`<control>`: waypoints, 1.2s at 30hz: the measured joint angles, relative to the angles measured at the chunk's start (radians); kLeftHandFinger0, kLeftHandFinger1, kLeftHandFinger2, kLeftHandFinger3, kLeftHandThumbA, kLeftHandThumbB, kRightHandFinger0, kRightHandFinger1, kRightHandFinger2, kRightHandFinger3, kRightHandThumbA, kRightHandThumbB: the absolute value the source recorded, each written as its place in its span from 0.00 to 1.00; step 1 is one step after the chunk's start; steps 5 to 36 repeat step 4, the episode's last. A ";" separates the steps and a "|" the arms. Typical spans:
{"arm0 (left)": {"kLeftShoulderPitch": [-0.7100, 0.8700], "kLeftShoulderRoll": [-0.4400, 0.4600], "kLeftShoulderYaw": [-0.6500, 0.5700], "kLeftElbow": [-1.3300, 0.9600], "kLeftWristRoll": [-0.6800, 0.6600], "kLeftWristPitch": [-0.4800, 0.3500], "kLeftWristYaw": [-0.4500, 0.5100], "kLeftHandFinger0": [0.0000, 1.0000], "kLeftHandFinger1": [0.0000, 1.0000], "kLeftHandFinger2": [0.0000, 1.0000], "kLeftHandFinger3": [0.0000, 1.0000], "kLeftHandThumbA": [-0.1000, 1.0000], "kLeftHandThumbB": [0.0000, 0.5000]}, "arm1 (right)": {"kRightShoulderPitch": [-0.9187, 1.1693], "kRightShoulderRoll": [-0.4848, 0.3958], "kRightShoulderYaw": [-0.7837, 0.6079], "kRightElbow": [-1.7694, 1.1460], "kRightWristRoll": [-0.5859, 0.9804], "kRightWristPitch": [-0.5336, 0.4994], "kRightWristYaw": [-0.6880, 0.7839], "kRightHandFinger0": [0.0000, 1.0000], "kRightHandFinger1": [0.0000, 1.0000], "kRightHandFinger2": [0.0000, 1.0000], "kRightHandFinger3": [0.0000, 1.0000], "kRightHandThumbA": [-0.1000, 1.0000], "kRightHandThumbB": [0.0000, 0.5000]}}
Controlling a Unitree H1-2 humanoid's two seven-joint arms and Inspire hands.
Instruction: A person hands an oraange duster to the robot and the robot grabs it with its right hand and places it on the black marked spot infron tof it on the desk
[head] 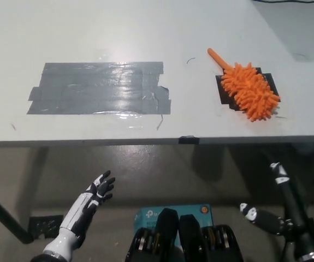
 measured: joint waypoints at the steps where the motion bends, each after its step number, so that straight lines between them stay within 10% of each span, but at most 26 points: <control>1: 0.000 0.000 0.000 0.000 0.000 0.000 0.000 1.00 1.00 1.00 1.00 0.88 0.46 | -0.003 0.001 0.002 0.012 0.002 -0.003 0.002 1.00 1.00 1.00 1.00 0.85 0.33; 36: 0.000 0.000 0.000 0.000 0.000 -0.001 0.000 1.00 1.00 1.00 1.00 0.88 0.47 | -0.015 0.000 0.009 0.042 0.006 -0.007 0.013 1.00 1.00 1.00 1.00 0.86 0.33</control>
